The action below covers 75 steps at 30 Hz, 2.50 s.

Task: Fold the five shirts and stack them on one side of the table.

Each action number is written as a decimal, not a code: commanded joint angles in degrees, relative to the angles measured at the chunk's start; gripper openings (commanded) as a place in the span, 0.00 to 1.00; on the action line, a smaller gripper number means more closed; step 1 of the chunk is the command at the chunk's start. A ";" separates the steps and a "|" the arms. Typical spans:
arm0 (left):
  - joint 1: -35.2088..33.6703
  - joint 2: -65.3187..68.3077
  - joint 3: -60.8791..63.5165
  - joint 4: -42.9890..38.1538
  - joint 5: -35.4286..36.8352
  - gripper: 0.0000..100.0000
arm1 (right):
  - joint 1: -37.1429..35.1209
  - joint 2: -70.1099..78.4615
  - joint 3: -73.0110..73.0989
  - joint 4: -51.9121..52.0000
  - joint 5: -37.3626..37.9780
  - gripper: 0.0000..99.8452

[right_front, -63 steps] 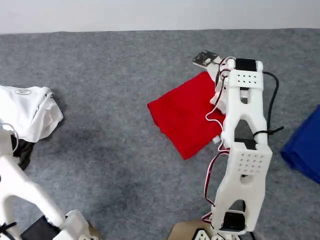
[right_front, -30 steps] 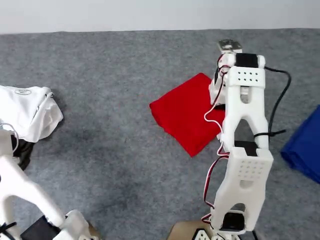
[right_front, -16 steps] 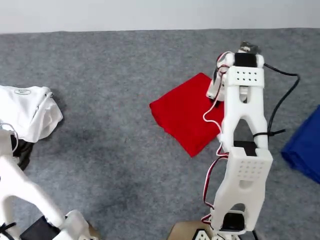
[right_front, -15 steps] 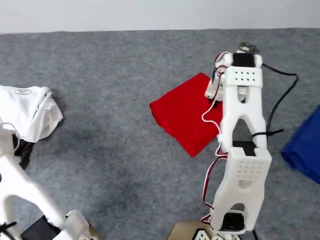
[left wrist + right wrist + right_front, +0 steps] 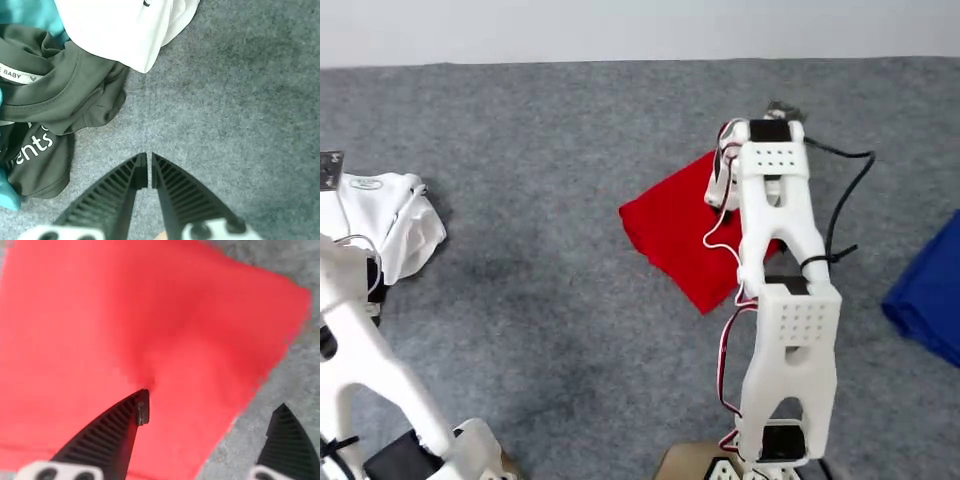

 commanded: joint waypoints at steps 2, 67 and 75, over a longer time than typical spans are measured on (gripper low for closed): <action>0.26 -1.85 -0.31 0.53 0.00 0.03 | 0.48 3.21 -3.34 -2.95 -0.35 0.37; 0.18 -1.93 -0.48 1.67 0.00 0.03 | 40.40 -30.99 -3.43 11.38 47.30 0.01; 0.18 -1.93 -0.48 1.67 0.00 0.03 | 42.68 -34.15 -3.43 10.77 49.85 0.01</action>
